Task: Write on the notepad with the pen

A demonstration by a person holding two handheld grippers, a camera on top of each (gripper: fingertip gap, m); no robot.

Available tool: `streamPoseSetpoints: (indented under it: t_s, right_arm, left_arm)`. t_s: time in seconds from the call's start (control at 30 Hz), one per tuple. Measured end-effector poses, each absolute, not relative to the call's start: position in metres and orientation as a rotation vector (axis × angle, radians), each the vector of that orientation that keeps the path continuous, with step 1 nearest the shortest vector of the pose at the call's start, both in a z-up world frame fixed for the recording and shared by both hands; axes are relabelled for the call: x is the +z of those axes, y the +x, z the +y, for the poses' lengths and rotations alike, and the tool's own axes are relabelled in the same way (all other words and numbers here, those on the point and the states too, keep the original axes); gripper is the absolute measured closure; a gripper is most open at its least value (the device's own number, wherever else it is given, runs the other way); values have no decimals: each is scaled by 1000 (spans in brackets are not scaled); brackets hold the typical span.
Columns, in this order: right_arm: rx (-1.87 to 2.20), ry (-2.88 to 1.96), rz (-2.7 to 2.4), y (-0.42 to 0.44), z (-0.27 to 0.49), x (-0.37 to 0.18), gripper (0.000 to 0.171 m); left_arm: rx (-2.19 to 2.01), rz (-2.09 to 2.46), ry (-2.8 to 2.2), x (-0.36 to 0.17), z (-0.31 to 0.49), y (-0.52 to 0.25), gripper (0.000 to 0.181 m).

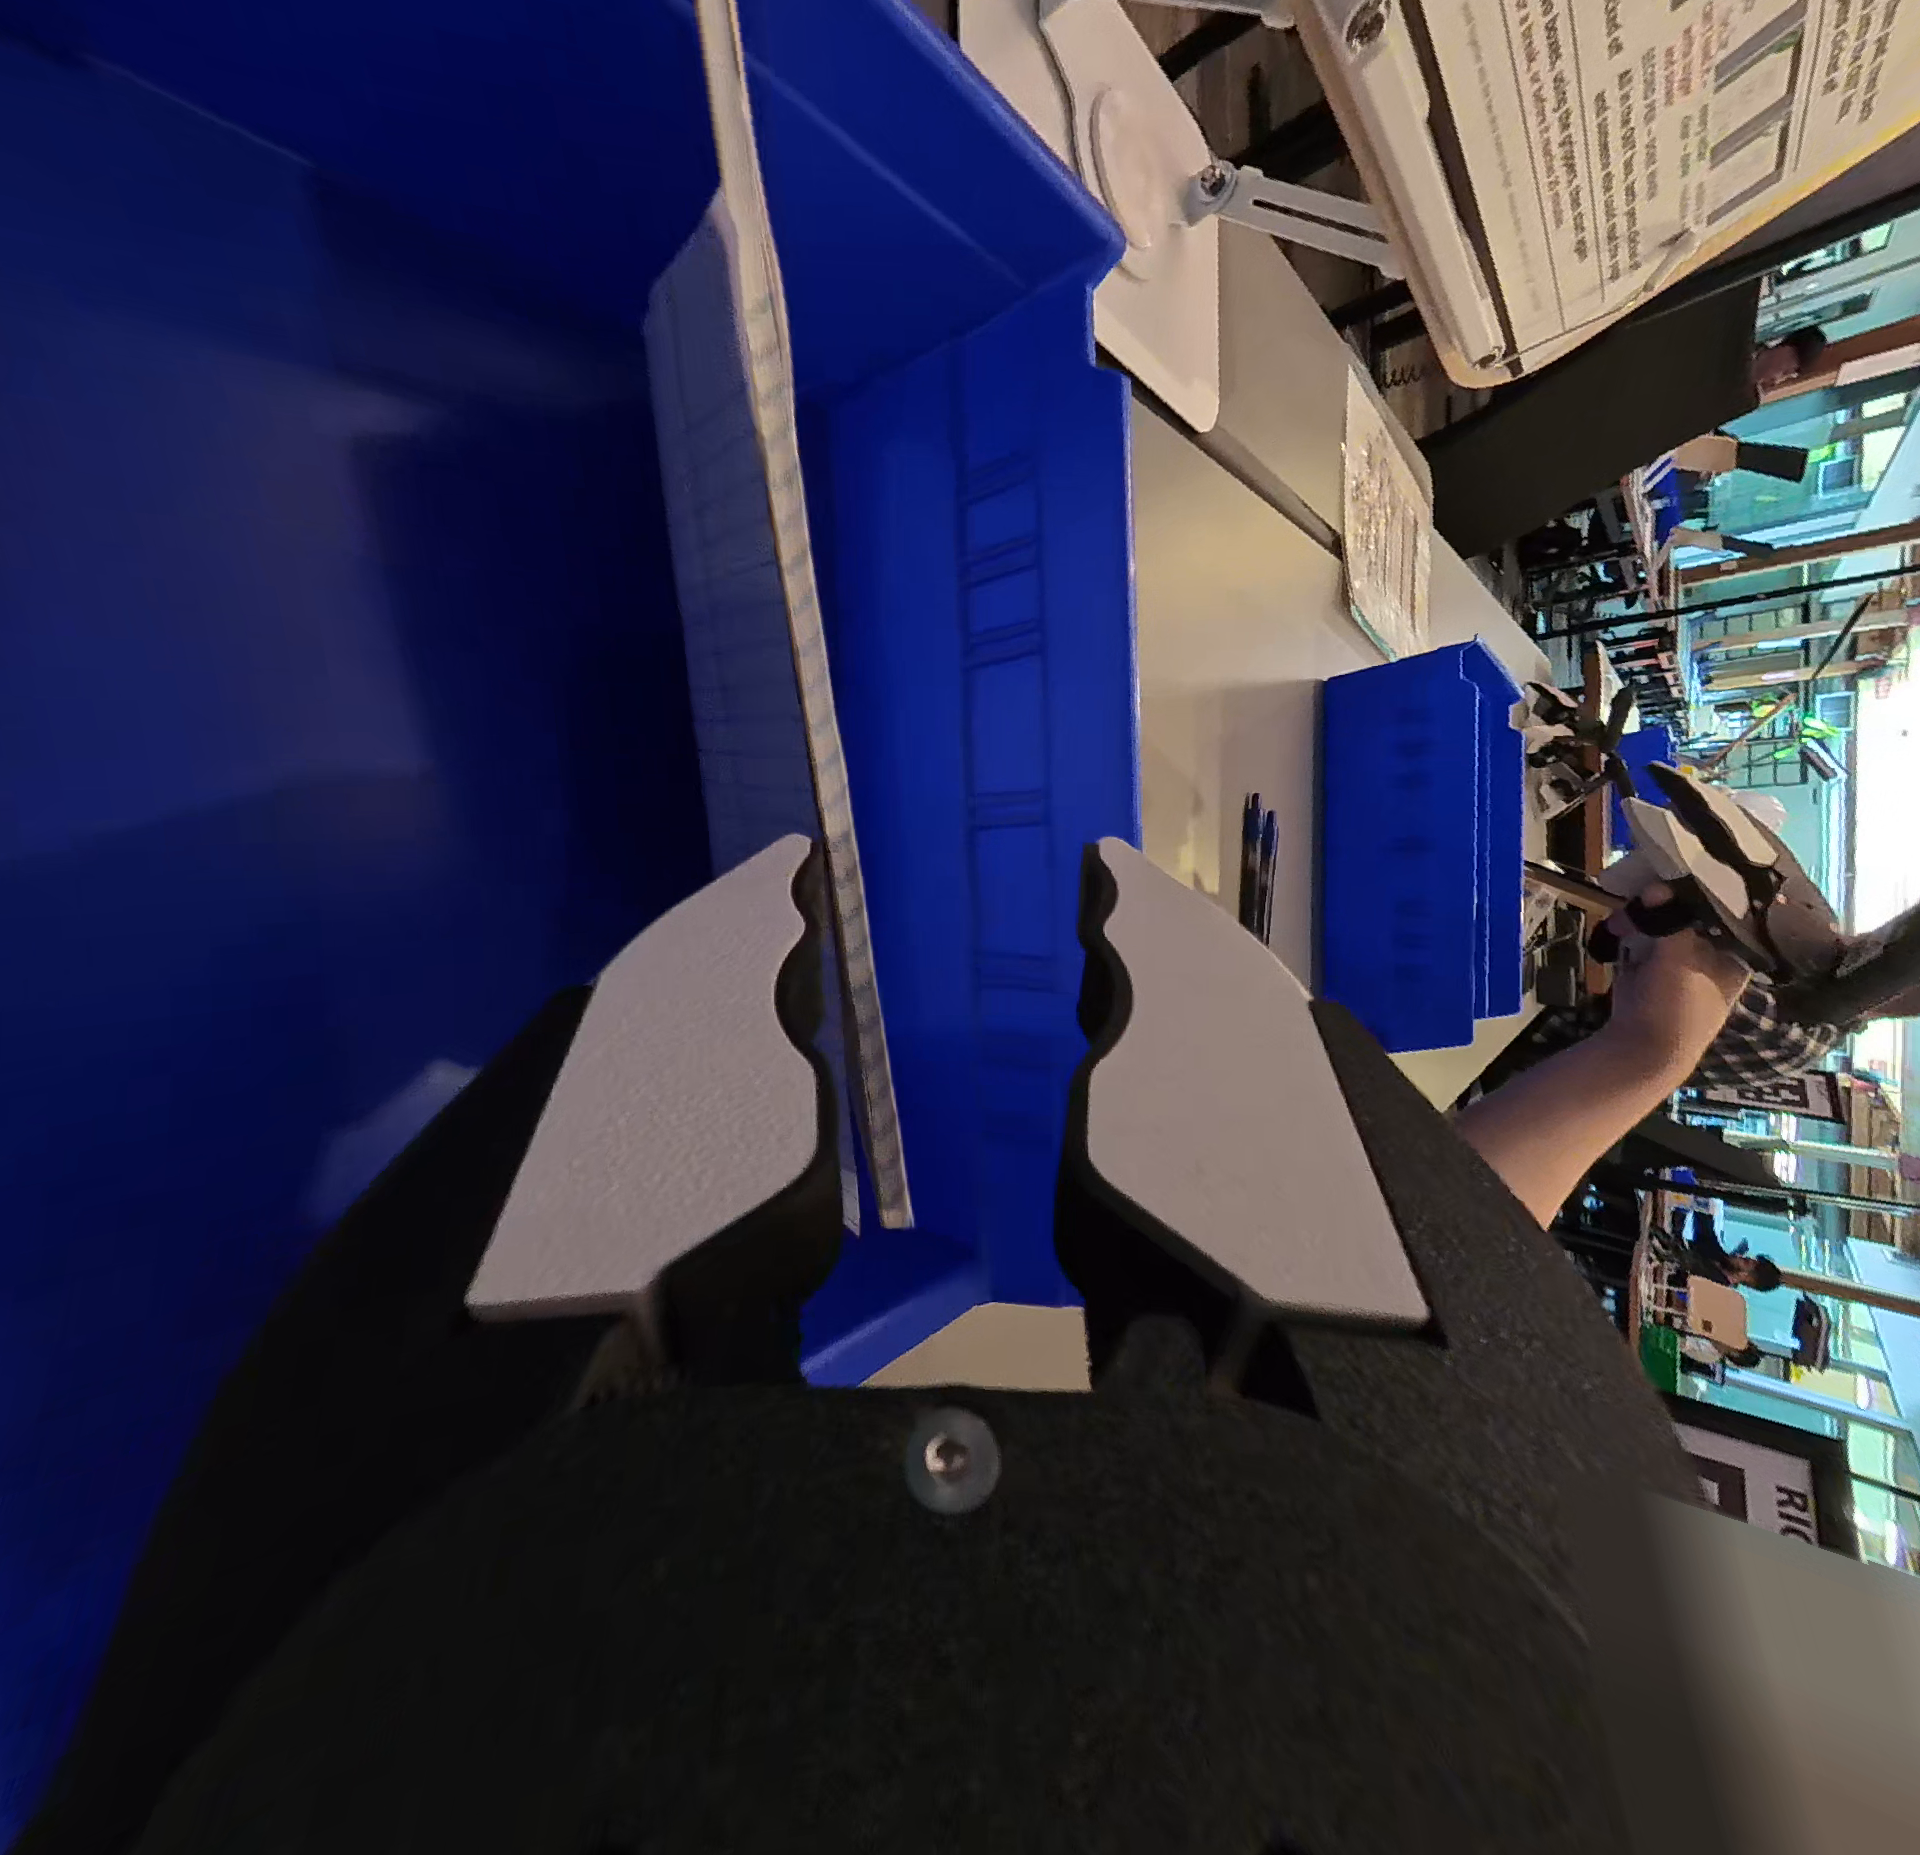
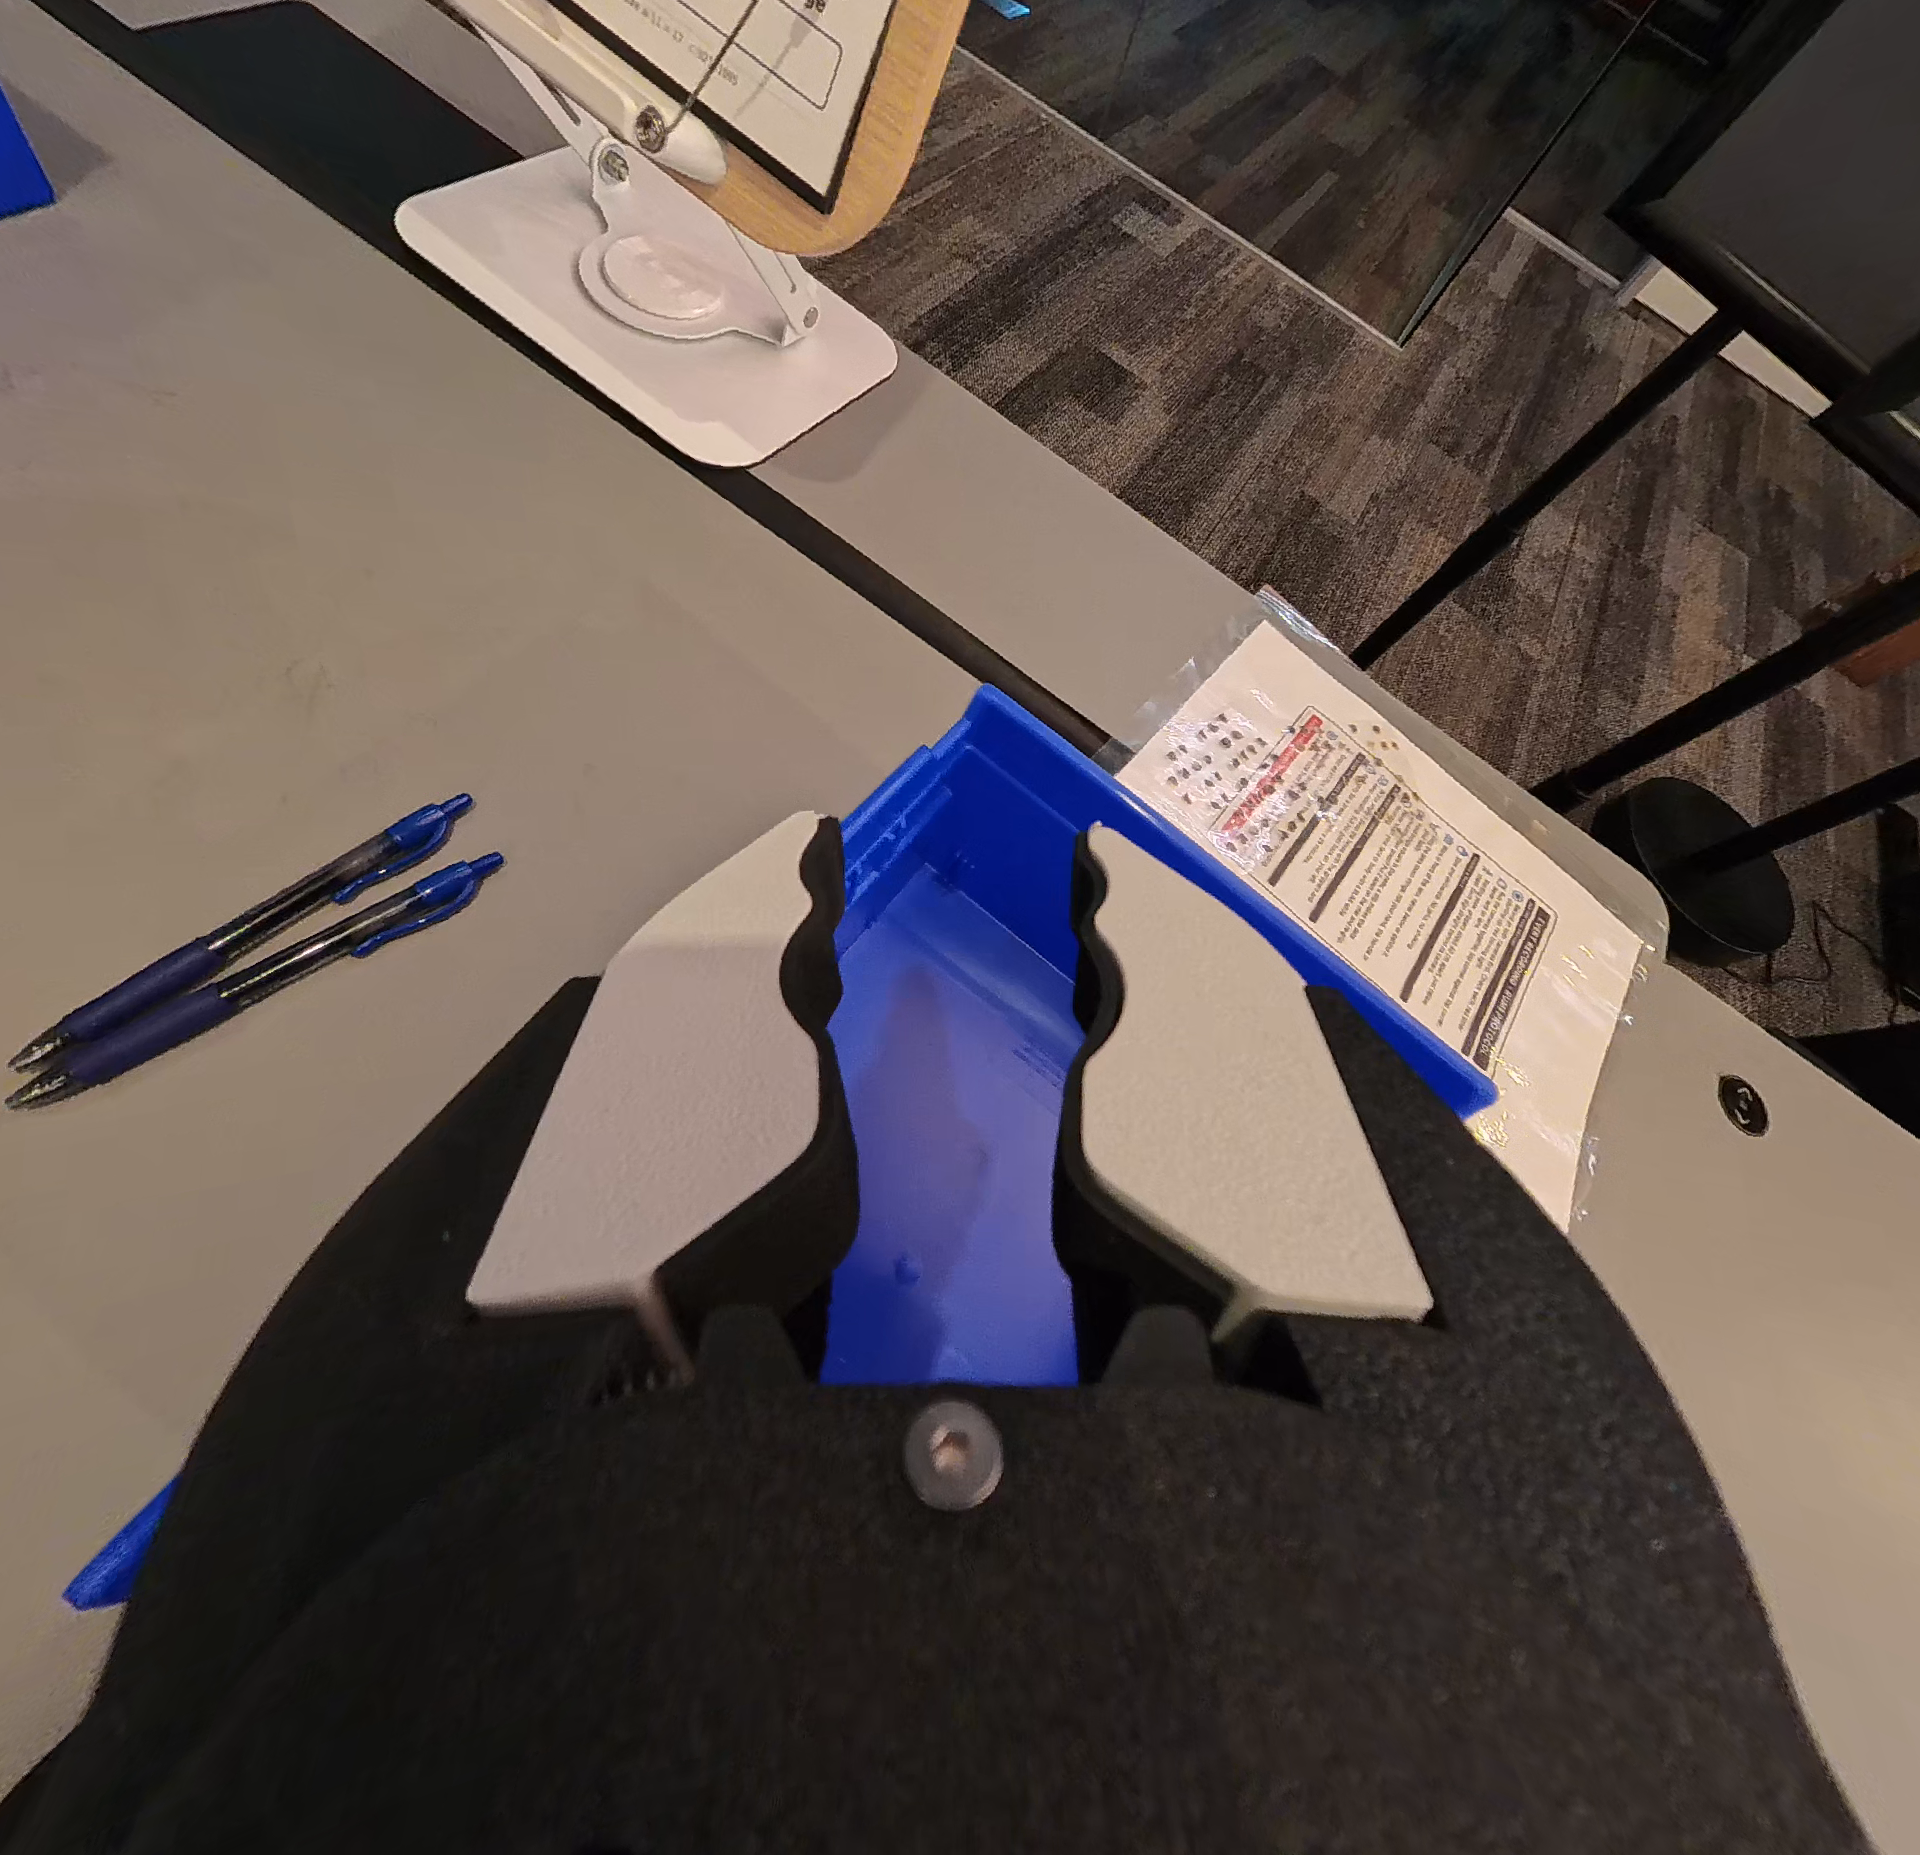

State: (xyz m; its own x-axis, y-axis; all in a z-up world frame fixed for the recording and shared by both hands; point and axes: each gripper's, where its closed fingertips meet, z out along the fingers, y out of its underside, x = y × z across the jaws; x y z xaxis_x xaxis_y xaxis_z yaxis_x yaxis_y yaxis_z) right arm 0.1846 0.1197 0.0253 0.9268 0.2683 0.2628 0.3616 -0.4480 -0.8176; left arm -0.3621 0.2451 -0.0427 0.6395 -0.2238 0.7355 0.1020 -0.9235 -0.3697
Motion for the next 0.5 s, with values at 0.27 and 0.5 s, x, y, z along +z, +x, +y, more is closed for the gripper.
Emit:
streamPoseSetpoints:
  t_s: [0.27,0.5]
  right_arm:
    - [-118,-2069,-451,185,120,23,130]
    - [-118,-2077,-456,185,122,21,130]
  left_arm:
    - [-1204,118,-2523,-52,246,-348,133]
    - [-1060,187,-2604,-57,248,-347,143]
